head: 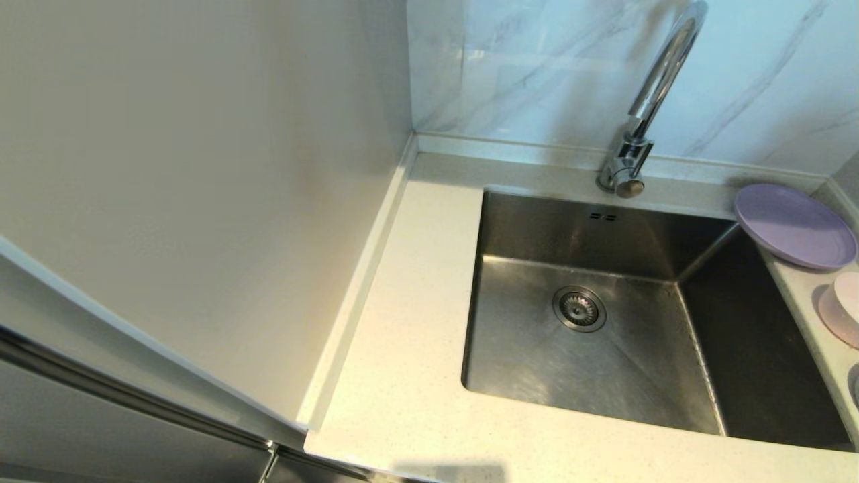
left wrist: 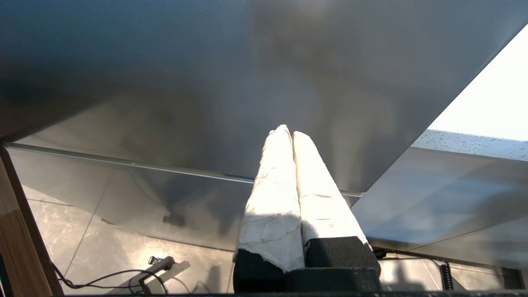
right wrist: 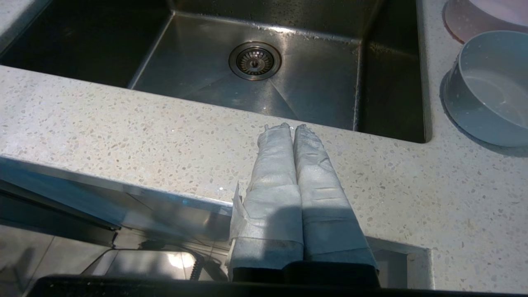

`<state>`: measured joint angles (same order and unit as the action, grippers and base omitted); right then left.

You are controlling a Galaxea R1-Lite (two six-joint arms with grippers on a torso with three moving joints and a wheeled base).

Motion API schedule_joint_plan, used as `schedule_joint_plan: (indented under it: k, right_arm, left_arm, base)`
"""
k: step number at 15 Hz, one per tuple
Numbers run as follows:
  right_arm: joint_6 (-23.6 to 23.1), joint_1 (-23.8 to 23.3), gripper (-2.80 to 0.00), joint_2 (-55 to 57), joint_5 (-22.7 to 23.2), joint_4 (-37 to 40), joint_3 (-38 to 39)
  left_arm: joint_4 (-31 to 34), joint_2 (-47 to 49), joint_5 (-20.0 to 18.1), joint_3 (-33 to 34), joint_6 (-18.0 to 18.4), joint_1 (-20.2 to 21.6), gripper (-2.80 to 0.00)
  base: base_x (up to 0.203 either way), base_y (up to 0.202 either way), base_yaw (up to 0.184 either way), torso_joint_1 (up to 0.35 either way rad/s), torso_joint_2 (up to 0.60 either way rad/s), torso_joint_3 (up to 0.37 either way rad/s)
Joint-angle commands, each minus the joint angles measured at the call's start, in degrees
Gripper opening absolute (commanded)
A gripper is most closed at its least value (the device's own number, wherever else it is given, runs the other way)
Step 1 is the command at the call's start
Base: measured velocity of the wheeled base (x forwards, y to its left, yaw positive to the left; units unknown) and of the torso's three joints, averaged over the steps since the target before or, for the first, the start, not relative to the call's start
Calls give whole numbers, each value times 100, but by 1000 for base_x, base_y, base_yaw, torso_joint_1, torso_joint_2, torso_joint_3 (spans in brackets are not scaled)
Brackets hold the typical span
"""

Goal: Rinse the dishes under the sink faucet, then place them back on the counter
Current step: Turn on the faucet

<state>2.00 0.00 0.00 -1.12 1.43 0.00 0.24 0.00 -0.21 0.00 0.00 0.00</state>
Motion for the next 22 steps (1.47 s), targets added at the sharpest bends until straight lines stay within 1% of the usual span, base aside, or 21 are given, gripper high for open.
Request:
schedule_joint_plan:
  k: [1,12,22]
  right_arm:
    - [2,-6,-280,9,-2,-2,53]
    - [-7,0,-280,9,33,16,35]
    - [81,0,-280,9,-6,-2,44]
  left_arm:
    - [2,0,3,0,0,0,-280]
    - [2,0,3,0,0,0,-280]
    - [2,0,-2,0,0,0,-280]
  base:
    - [0,0,0,0,0,0]
    - [0,0,0,0,0,0]
    - [0,0,0,0,0,0]
